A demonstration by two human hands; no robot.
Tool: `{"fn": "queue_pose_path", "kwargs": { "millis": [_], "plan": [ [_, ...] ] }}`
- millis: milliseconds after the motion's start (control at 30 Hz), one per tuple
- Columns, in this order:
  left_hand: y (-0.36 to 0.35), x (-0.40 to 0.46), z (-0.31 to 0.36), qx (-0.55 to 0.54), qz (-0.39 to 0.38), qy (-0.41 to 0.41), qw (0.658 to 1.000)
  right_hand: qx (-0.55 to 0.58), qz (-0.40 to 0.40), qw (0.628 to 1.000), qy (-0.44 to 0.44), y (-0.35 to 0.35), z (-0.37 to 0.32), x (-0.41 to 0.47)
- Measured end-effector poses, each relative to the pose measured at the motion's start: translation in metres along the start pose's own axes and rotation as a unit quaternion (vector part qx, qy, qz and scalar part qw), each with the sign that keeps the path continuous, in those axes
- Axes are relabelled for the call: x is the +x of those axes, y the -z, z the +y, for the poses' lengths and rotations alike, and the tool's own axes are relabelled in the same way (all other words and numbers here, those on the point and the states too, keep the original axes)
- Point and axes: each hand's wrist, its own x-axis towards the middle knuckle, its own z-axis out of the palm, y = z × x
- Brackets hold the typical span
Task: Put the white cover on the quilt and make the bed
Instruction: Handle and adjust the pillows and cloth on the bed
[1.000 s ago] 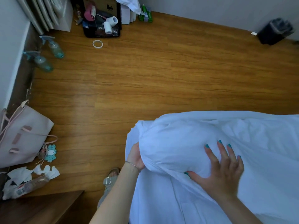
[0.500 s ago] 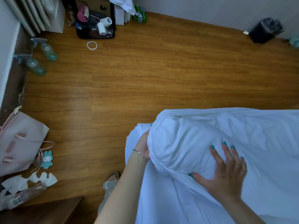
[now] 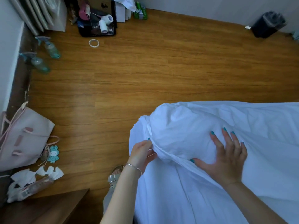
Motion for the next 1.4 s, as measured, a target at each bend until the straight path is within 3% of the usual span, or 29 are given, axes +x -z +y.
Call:
{"fn": "queue_pose_path", "kwargs": {
  "millis": [100,167,300,367,467,533,567,633,700,767,833,900,967,1033,1100,1167,1200,1267,1300,1333,1400],
  "plan": [
    [-0.009,0.011,-0.019,-0.161,0.027,-0.019,0.986,-0.003,-0.006,1.0,-0.003,0.0,0.001,-0.001],
    [-0.016,0.016,-0.033,-0.291,-0.021,0.0,0.957,-0.002,-0.006,1.0,-0.002,-0.001,0.002,-0.001],
    [-0.024,0.005,-0.048,-0.403,-0.115,0.026,0.908,-0.004,0.011,1.0,0.021,-0.004,0.003,-0.003],
    [-0.018,0.002,-0.037,-0.361,-0.104,-0.002,0.927,0.003,0.012,1.0,0.013,-0.006,0.003,0.001],
    [-0.019,-0.011,-0.03,-0.082,0.043,-0.064,0.994,0.007,0.001,1.0,0.004,-0.008,0.004,0.004],
    [-0.039,-0.027,-0.041,0.068,0.182,-0.077,0.978,0.004,-0.003,1.0,0.006,-0.008,0.004,0.002],
    [-0.051,-0.034,-0.051,0.099,0.21,-0.101,0.967,0.004,-0.006,1.0,0.003,-0.007,0.004,0.0],
    [-0.069,-0.039,-0.071,0.126,0.242,-0.167,0.947,0.007,-0.013,1.0,-0.006,-0.005,0.004,-0.003],
    [-0.068,-0.031,-0.088,0.102,0.274,-0.172,0.941,0.01,-0.018,1.0,-0.009,-0.002,0.004,-0.004],
    [-0.056,-0.022,-0.1,-0.052,0.203,-0.111,0.972,0.012,-0.022,1.0,-0.004,-0.001,0.004,-0.006],
    [-0.048,-0.015,-0.111,-0.216,0.094,-0.053,0.97,0.009,-0.015,1.0,0.009,-0.001,0.005,-0.009],
    [-0.048,-0.006,-0.115,-0.272,0.125,0.004,0.954,0.002,-0.005,1.0,0.025,-0.004,0.006,-0.014],
    [-0.053,0.006,-0.108,-0.181,0.18,0.038,0.966,-0.013,0.004,0.999,0.036,-0.006,0.005,-0.016],
    [-0.053,-0.003,-0.095,-0.007,0.215,0.038,0.976,-0.016,0.001,0.999,0.037,-0.006,0.004,-0.02],
    [-0.055,-0.019,-0.095,0.194,0.319,-0.033,0.927,-0.008,0.002,0.999,0.031,-0.002,0.006,-0.021],
    [-0.06,-0.054,-0.094,0.259,0.407,-0.231,0.845,-0.005,-0.002,1.0,0.028,0.001,0.007,-0.021],
    [-0.071,-0.067,-0.091,0.291,0.41,-0.378,0.778,-0.002,-0.005,1.0,0.027,0.002,0.006,-0.021],
    [-0.098,-0.071,-0.073,0.38,0.239,-0.581,0.679,0.013,-0.005,1.0,0.022,0.004,0.003,-0.02],
    [-0.117,-0.062,-0.059,0.44,0.13,-0.609,0.647,0.025,-0.001,0.999,0.022,0.004,0.004,-0.021],
    [-0.134,-0.051,-0.049,0.518,0.041,-0.588,0.619,0.041,0.008,0.999,0.026,0.004,0.006,-0.024],
    [-0.154,-0.028,-0.05,0.676,-0.024,-0.513,0.528,0.063,0.023,0.995,0.071,0.005,0.018,-0.031]
  ]
}}
